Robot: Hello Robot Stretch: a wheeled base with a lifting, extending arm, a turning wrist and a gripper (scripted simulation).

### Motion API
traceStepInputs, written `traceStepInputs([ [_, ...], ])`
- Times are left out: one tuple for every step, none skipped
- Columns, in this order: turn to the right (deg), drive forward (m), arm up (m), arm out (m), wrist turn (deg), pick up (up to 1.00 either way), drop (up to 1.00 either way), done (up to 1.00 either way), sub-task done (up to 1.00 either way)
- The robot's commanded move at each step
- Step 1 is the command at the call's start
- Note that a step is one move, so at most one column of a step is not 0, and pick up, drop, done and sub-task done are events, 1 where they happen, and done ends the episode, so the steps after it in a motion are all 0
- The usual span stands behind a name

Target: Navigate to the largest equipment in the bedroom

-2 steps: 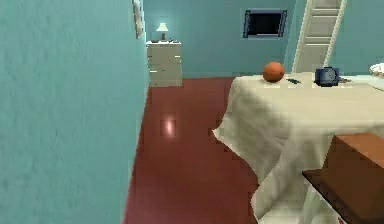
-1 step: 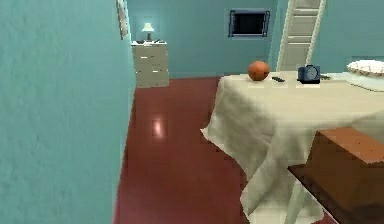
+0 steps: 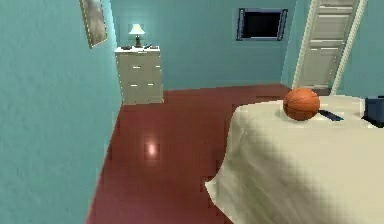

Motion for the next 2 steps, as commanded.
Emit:
traceStepInputs([
  [0.0,0.25,0.0,0.0,0.0,0.0,0.0,0.0,0.0],
  [45.0,0.0,0.0,0.0,0.0,0.0,0.0,0.0,0.0],
])
